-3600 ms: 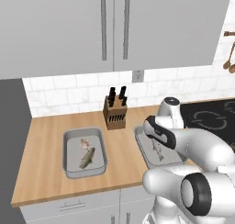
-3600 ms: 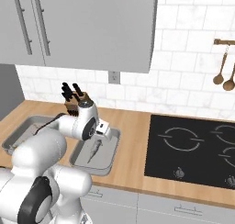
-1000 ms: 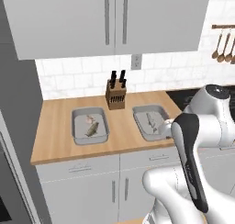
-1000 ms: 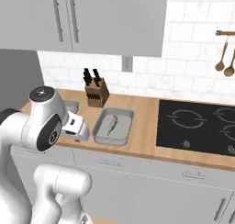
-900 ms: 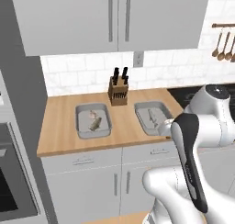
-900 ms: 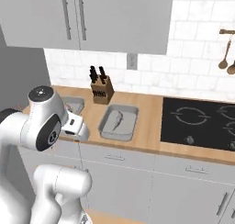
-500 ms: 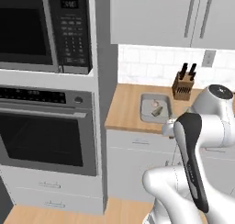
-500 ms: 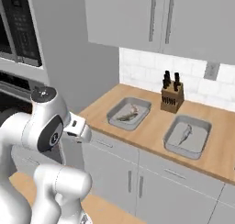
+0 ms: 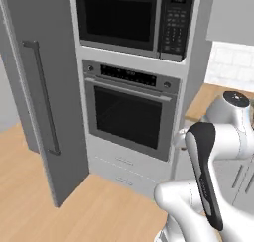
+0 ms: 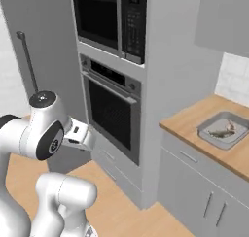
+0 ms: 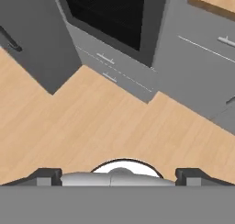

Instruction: Place one garlic and one fish in each tupperware on the nearby counter, to pack two identical lunches.

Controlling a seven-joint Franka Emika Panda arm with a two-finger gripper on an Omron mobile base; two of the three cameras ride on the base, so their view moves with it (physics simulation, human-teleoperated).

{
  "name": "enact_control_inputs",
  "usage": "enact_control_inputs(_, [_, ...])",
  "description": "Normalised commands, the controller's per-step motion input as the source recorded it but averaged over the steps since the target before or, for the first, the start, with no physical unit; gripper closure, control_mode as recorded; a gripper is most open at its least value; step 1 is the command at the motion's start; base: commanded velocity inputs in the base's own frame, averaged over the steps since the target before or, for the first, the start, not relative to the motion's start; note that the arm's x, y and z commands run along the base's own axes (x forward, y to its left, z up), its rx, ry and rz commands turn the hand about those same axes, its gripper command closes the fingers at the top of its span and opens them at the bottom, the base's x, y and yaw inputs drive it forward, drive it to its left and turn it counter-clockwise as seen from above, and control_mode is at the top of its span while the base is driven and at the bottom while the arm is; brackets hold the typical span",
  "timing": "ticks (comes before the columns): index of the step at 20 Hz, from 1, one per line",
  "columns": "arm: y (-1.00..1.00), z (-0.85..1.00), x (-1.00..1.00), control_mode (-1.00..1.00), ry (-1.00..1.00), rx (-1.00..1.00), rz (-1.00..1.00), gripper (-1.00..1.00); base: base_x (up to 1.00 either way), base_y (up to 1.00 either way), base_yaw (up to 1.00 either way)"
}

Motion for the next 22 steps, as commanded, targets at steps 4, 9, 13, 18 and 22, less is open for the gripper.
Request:
enact_control_inputs(4, [0.0,0.0,0.0,1.0,0.0,0.0,0.0,-1.0,-0.14,1.0,0.58])
enact_control_inputs(9, [0.0,0.0,0.0,1.0,0.0,0.0,0.0,-1.0,0.0,1.0,0.64])
enact_control_inputs(13, [0.0,0.0,0.0,1.0,0.0,0.0,0.0,-1.0,0.0,1.0,0.64])
enact_control_inputs(18, [0.0,0.0,0.0,1.0,0.0,0.0,0.0,-1.0,0.01,0.94,0.64])
enact_control_inputs(22, [0.0,0.0,0.0,1.0,0.0,0.0,0.0,-1.0,0.44,0.62,0.25])
